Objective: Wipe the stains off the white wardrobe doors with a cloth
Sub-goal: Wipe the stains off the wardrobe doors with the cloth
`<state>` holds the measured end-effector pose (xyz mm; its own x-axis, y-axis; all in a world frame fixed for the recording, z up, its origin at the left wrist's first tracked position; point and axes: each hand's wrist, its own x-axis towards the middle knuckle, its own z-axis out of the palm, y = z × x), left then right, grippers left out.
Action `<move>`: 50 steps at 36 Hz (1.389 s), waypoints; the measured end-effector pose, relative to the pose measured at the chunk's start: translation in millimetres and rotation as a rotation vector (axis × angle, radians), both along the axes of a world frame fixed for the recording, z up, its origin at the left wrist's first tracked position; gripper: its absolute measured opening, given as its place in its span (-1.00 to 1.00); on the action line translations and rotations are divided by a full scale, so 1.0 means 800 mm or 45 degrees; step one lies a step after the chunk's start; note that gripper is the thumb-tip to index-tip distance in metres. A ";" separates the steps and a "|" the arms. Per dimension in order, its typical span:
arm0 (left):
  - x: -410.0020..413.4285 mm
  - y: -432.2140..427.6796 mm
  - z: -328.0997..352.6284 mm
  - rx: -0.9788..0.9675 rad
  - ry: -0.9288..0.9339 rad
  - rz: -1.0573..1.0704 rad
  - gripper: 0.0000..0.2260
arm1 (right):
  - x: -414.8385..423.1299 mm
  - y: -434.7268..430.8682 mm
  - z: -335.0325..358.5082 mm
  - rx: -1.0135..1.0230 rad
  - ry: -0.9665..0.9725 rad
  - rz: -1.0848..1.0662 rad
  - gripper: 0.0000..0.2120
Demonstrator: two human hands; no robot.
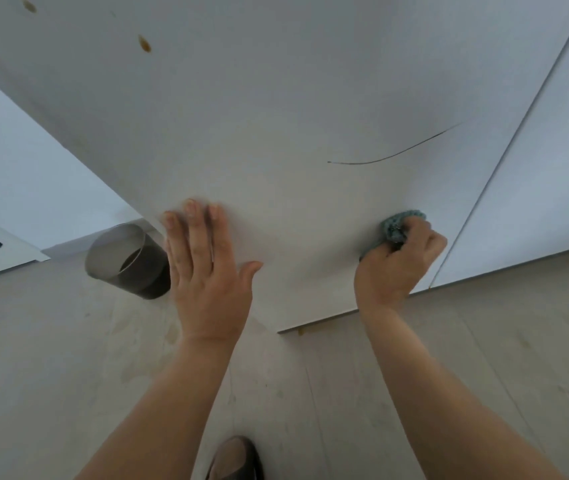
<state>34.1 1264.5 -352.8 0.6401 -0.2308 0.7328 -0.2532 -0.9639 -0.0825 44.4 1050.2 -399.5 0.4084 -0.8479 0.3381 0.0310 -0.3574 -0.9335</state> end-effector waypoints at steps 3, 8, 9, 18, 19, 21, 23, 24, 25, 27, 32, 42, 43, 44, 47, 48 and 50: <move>-0.001 -0.002 -0.001 -0.013 0.003 0.010 0.05 | -0.007 0.041 0.005 -0.210 -0.098 0.178 -0.57; -0.003 -0.002 -0.002 -0.031 0.004 0.007 0.00 | -0.008 0.037 -0.005 -0.212 -0.111 0.181 -0.59; -0.002 -0.001 -0.002 -0.027 -0.001 0.002 -0.01 | -0.006 0.033 -0.005 -0.146 -0.090 0.140 -0.59; 0.000 0.002 -0.005 -0.043 -0.019 -0.038 0.02 | -0.021 0.101 0.008 -0.326 -0.080 0.425 -0.51; 0.000 0.002 -0.004 -0.040 -0.018 -0.042 0.02 | -0.020 0.096 0.007 -0.316 -0.098 0.434 -0.52; 0.001 0.004 -0.004 -0.033 -0.016 -0.062 0.02 | -0.019 0.078 0.003 -0.309 -0.132 0.392 -0.59; 0.002 0.006 -0.006 -0.043 -0.028 -0.077 0.02 | -0.018 0.066 -0.002 -0.303 -0.137 0.324 -0.62; 0.002 0.006 -0.007 -0.052 -0.033 -0.085 0.02 | -0.017 0.065 -0.003 -0.278 -0.131 0.303 -0.61; 0.002 0.006 -0.008 -0.065 -0.034 -0.094 0.03 | -0.017 0.069 -0.002 -0.243 -0.124 0.292 -0.60; 0.001 0.002 -0.012 -0.099 -0.033 -0.103 0.02 | -0.021 0.086 -0.003 -0.227 -0.122 0.331 -0.62; 0.000 -0.003 -0.019 -0.150 -0.013 -0.119 -0.03 | -0.036 0.099 -0.026 -0.420 -0.091 0.659 -0.70; -0.008 0.001 -0.043 -0.123 0.033 -0.140 0.00 | -0.021 -0.096 -0.042 0.059 0.094 -0.044 -0.72; -0.009 0.002 -0.045 -0.121 0.037 -0.145 0.00 | -0.019 -0.111 -0.042 0.101 0.112 -0.087 -0.70; -0.009 0.003 -0.046 -0.121 0.042 -0.146 0.00 | -0.017 -0.123 -0.042 0.146 0.131 -0.126 -0.69; -0.007 0.003 -0.048 -0.125 0.034 -0.157 -0.01 | -0.011 -0.129 -0.048 0.201 0.155 -0.157 -0.67; -0.006 0.003 -0.048 -0.125 0.030 -0.161 -0.01 | -0.008 -0.121 -0.050 0.194 0.136 -0.136 -0.67; -0.005 0.003 -0.048 -0.122 0.028 -0.169 -0.02 | -0.003 -0.096 -0.058 0.152 0.107 -0.097 -0.67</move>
<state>29.9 1266.7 -391.0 0.6250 -0.2444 0.7413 -0.3795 -0.9251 0.0149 41.8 973.6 -445.8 0.3642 -0.9095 0.2006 -0.0716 -0.2421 -0.9676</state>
